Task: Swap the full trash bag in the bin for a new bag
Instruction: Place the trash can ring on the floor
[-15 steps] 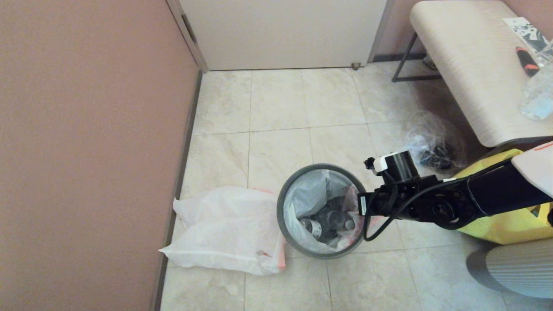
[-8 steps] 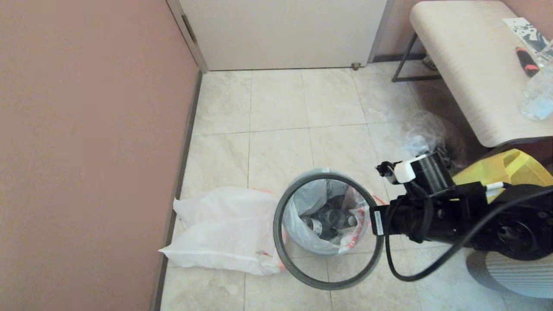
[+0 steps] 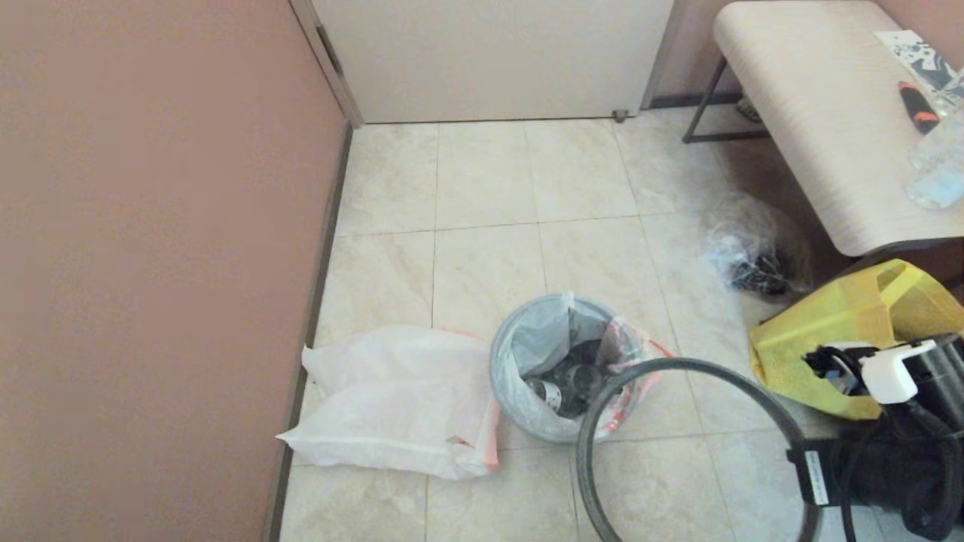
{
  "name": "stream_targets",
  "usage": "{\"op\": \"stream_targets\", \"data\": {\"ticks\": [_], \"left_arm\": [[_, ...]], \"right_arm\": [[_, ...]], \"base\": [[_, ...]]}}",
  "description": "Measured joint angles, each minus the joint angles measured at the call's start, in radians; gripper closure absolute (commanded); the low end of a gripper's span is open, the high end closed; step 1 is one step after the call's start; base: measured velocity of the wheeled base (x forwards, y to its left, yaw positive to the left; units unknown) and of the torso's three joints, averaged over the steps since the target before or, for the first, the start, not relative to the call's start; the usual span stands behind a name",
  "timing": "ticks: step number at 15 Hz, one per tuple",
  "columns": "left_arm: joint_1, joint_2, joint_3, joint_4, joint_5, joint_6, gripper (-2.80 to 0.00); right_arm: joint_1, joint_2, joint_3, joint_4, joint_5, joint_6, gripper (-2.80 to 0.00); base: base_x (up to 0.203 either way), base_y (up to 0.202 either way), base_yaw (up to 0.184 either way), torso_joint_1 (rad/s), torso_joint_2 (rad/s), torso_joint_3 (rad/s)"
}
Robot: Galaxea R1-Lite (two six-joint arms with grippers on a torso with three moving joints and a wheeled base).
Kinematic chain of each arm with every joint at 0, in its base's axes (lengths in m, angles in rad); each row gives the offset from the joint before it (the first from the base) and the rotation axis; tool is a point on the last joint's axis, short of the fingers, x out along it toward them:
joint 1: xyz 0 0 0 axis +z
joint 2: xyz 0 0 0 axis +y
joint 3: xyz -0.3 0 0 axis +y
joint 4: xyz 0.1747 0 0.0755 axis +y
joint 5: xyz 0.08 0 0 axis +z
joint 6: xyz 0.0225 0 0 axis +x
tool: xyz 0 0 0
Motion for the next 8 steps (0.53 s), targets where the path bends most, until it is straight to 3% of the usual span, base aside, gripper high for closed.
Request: {"op": "stream_targets", "data": {"ticks": [4,6,8], "left_arm": [[0.000,0.000,0.000,0.000,0.000,0.000,0.00],[0.000,0.000,0.000,0.000,0.000,0.000,0.00],[0.000,0.000,0.000,0.000,0.000,0.000,0.00]], "right_arm": [[-0.219,0.023,0.081,-0.014,0.003,-0.021,0.00],[-0.342,0.082,0.101,-0.047,0.029,-0.083,0.00],[-0.413,0.191,0.113,-0.132,0.051,-0.130,0.00]], "base": [[0.000,0.000,0.000,0.000,0.00,0.000],[0.000,0.000,0.000,0.000,0.00,0.000],[0.000,0.000,0.000,0.000,0.00,0.000]]}}
